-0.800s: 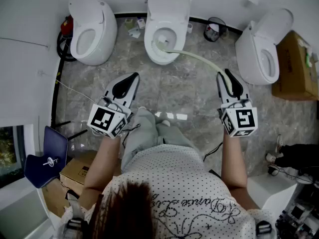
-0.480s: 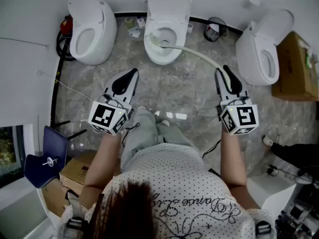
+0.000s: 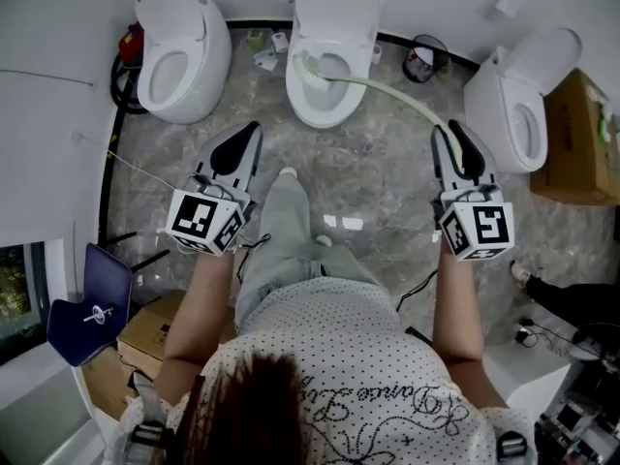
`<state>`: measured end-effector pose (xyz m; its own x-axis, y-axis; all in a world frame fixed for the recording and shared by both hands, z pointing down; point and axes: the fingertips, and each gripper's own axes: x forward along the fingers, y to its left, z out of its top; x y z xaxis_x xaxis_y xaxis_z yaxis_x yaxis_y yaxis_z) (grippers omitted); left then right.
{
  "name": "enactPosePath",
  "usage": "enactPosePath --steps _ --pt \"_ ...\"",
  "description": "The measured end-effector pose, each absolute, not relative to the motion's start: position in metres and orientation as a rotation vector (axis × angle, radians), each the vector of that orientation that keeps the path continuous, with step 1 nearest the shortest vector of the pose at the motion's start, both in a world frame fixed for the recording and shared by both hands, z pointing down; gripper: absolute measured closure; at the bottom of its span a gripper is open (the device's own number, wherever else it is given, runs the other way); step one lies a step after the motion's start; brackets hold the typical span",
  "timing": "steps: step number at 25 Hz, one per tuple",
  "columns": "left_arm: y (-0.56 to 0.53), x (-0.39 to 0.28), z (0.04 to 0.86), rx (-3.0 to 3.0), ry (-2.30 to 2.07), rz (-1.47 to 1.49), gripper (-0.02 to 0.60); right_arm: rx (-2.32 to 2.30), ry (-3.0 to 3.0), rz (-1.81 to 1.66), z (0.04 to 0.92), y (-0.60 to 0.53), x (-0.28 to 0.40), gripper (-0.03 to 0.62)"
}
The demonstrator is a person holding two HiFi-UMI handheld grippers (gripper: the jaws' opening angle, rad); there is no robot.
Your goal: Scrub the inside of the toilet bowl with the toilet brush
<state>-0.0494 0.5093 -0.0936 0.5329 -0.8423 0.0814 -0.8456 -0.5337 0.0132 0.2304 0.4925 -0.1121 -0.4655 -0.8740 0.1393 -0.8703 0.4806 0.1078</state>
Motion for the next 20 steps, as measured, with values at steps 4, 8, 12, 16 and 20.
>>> enactPosePath --steps 4,8,12,16,20 --pt "0.473 -0.066 -0.086 2.692 -1.493 0.091 0.578 1.534 -2.487 -0.071 -0.110 0.463 0.228 0.484" --pt "0.421 -0.083 -0.077 2.677 -1.468 0.072 0.578 1.504 -2.385 -0.121 -0.100 0.424 0.215 0.484" --pt "0.361 -0.097 -0.069 2.679 -1.413 0.078 0.578 1.493 -2.310 -0.107 -0.087 0.374 0.198 0.484" --pt "0.303 -0.118 -0.065 2.699 -1.371 0.099 0.578 1.472 -2.271 -0.086 -0.072 0.326 0.175 0.485" --pt "0.252 -0.134 -0.062 2.715 -1.309 0.121 0.578 1.464 -2.237 -0.056 -0.061 0.287 0.152 0.485"
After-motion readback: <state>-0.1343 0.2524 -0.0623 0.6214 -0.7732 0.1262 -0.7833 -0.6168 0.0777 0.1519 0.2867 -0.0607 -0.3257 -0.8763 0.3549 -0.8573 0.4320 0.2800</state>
